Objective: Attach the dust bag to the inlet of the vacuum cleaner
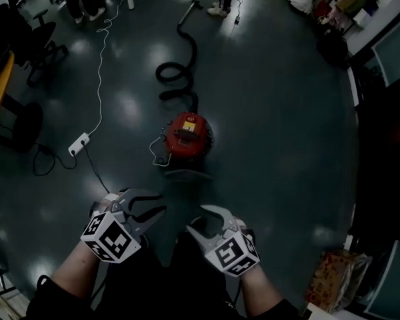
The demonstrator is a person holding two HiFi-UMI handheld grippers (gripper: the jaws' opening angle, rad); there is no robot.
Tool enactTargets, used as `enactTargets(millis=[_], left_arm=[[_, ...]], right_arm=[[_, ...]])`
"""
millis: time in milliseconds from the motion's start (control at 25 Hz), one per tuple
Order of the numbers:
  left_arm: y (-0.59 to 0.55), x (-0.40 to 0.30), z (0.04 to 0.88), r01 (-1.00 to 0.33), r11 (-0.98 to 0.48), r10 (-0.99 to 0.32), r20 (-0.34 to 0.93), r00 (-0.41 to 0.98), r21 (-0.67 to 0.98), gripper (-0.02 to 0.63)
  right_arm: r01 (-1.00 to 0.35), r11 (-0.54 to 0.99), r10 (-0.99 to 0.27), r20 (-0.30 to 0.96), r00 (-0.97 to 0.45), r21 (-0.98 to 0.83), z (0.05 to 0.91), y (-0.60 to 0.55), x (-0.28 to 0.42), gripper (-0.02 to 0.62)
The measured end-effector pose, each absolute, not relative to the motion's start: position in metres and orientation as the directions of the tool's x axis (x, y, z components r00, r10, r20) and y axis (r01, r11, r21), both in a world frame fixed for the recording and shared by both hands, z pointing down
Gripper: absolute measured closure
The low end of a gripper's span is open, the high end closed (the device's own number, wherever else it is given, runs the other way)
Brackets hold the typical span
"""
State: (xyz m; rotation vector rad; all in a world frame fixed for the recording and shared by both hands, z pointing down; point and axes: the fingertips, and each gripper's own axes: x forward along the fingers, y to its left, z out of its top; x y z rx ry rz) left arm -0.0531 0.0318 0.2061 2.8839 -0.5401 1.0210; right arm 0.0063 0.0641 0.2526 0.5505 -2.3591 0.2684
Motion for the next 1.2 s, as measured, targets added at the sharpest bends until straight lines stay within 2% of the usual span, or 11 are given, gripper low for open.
enactTargets(millis=[240, 520, 720, 920, 1200], left_arm=[[0.090, -0.098, 0.161, -0.329, -0.939, -0.337, 0.494, 0.802, -0.106, 0.530], [0.159, -0.139, 0.125, -0.302, -0.950, -0.307, 0.388, 0.869, -0.076, 0.554], [0.194, -0.141, 0.086, -0.328, -0.944, -0.323, 0.283, 0.903, -0.032, 0.575], [0.216, -0.125, 0.056, -0.377, -0.926, -0.371, 0.209, 0.905, -0.008, 0.601], [0.241, -0.077, 0.032, -0.379, -0.925, -0.374, 0.183, 0.909, -0.008, 0.603]], right_arm=[[-0.588, 0.803, -0.438, 0.571, -0.694, -0.099, 0.208, 0.110, -0.057, 0.383], [-0.636, 0.757, -0.497, 0.502, -0.708, -0.148, 0.152, 0.174, -0.105, 0.398], [-0.649, 0.729, -0.555, 0.367, -0.747, -0.218, 0.106, 0.200, -0.104, 0.432], [-0.609, 0.757, -0.551, 0.270, -0.790, -0.237, 0.076, 0.219, -0.092, 0.440], [-0.578, 0.788, -0.563, 0.132, -0.816, -0.212, 0.032, 0.241, -0.063, 0.514]])
